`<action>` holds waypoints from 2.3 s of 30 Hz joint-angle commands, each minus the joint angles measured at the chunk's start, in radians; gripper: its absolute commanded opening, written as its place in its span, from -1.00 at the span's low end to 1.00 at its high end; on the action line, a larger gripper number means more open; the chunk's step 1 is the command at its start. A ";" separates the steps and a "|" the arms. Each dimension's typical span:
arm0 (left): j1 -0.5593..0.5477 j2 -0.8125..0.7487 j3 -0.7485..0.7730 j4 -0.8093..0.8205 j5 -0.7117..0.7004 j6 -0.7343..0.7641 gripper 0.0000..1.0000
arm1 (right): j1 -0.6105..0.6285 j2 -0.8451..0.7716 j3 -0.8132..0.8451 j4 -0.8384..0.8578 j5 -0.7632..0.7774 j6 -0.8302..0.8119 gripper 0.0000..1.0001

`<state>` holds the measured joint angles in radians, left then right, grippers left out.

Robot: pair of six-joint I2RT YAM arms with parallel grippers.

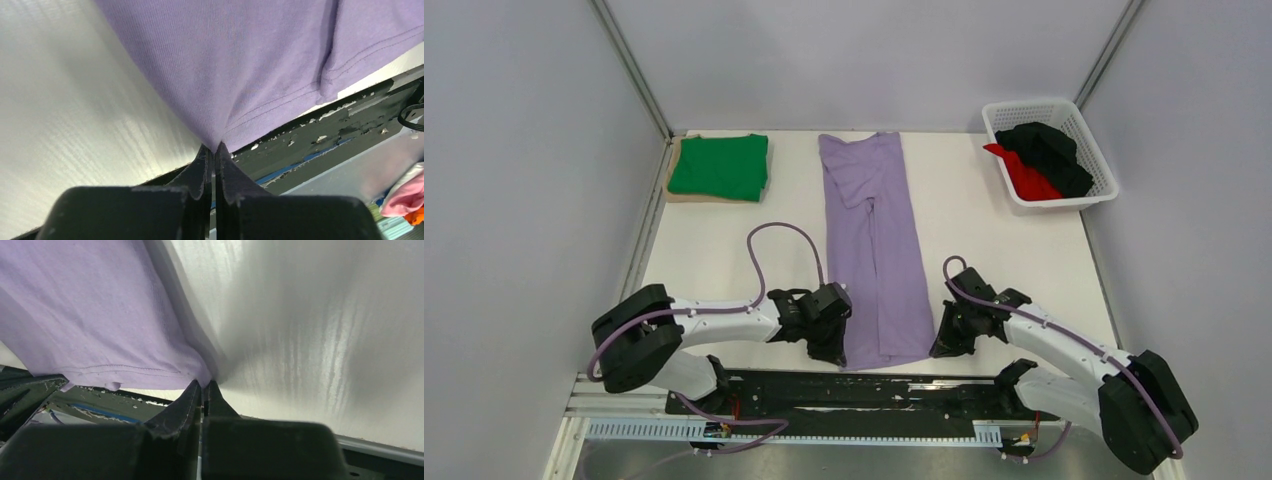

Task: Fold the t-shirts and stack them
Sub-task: Grab the bottom of the folded rectangular tshirt with both arms, then fold the folded rectangular tshirt in 1/3 of the way, then grab one side of the 2/3 rectangular tshirt with both arms

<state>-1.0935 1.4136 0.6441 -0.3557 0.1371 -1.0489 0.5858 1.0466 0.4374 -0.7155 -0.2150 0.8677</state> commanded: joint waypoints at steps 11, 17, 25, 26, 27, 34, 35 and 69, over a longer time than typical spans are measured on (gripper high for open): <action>0.086 -0.212 -0.004 0.058 0.015 0.049 -1.00 | 0.020 -0.154 0.077 0.139 -0.044 -0.057 -1.00; 0.282 -0.124 0.091 0.182 0.079 0.161 -1.00 | -0.001 -0.003 0.229 0.218 0.076 -0.098 -1.00; 0.501 0.116 0.275 0.223 0.154 0.222 -1.00 | -0.115 0.279 0.485 0.315 0.149 -0.156 -1.00; 0.535 0.138 0.306 0.232 0.188 0.226 -1.00 | -0.128 0.313 0.514 0.327 0.161 -0.167 -1.00; 0.552 0.180 0.322 0.237 0.202 0.231 -1.00 | -0.137 0.344 0.545 0.336 0.170 -0.180 -1.00; 0.679 0.323 0.463 0.260 0.242 0.252 -1.00 | -0.204 0.586 0.755 0.373 0.151 -0.255 -1.00; 0.697 0.338 0.473 0.261 0.239 0.256 -1.00 | -0.212 0.617 0.782 0.373 0.141 -0.262 -1.00; 0.740 0.290 0.578 0.113 0.126 0.377 1.00 | -0.289 0.586 0.676 0.387 0.088 -0.258 1.00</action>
<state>-0.3111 1.8801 1.3338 -0.2024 0.3000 -0.7063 0.2932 1.7920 1.2617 -0.3534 -0.0814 0.5758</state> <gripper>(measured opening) 0.995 0.998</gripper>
